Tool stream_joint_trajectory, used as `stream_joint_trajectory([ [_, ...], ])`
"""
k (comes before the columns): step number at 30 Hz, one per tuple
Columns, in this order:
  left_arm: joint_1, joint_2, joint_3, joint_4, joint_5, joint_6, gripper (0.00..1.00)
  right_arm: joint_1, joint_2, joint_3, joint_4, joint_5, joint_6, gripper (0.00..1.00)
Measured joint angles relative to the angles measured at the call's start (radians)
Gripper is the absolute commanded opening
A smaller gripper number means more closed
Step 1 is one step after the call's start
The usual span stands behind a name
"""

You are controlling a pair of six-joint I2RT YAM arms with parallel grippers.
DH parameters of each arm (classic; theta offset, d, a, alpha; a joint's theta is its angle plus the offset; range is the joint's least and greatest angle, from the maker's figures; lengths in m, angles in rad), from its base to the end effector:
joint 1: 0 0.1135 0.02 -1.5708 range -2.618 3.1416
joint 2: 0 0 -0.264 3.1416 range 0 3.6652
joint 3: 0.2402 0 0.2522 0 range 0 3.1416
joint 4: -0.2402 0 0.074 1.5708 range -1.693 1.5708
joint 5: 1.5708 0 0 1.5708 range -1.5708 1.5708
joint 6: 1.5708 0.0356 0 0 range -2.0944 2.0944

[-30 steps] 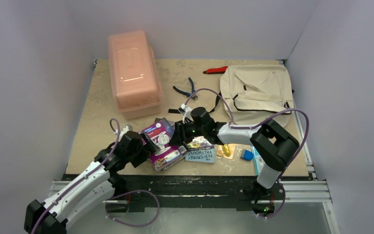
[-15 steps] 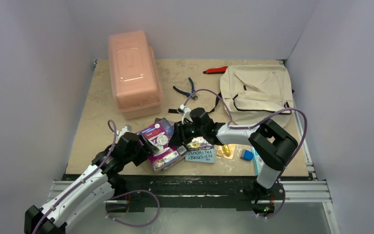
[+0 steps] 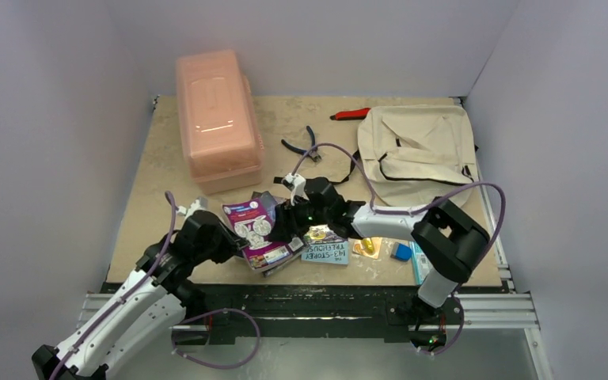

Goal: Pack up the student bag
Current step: Pick up the book from the center of the board.

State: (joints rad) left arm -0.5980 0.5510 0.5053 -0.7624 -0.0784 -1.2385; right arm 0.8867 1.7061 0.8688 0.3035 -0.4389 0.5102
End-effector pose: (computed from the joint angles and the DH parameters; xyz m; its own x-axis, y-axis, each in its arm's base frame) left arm 0.0992 -0.0642 0.2213 -0.6832 -0.6749 -0.2789 -0.3963 0.6635 -0.6346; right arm 0.2130 0.2852 0.1792 -0.7361 -0.2032 -0.6457 -0.6569 0.4444 0.6091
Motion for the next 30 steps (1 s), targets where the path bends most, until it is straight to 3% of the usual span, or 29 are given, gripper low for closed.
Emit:
stream_joint_trajectory([
  [3, 0.000, 0.032, 0.049, -0.058, -0.006, -0.008, 0.00, 0.044, -0.095, -0.019, -0.073, 0.125, -0.129, 0.95],
  [9, 0.000, 0.115, 0.171, -0.168, -0.015, -0.024, 0.00, 0.305, -0.406, -0.175, 0.024, 0.389, -0.496, 0.98],
  [14, 0.000, 0.156, 0.253, -0.229, -0.015, -0.052, 0.00, 0.444, -0.347, -0.175, 0.124, 0.575, -0.712, 0.97],
  [22, 0.000, 0.175, 0.305, -0.279, -0.021, -0.080, 0.00, 0.608, -0.180, -0.175, 0.260, 0.834, -0.900, 0.96],
  [26, 0.000, 0.177, 0.311, -0.282, -0.019, -0.091, 0.00, 0.649, -0.093, -0.146, 0.359, 0.995, -0.961, 0.88],
  [30, 0.002, 0.177, 0.311, -0.293, -0.018, -0.112, 0.00, 0.667, -0.003, -0.132, 0.500, 1.145, -1.044, 0.46],
])
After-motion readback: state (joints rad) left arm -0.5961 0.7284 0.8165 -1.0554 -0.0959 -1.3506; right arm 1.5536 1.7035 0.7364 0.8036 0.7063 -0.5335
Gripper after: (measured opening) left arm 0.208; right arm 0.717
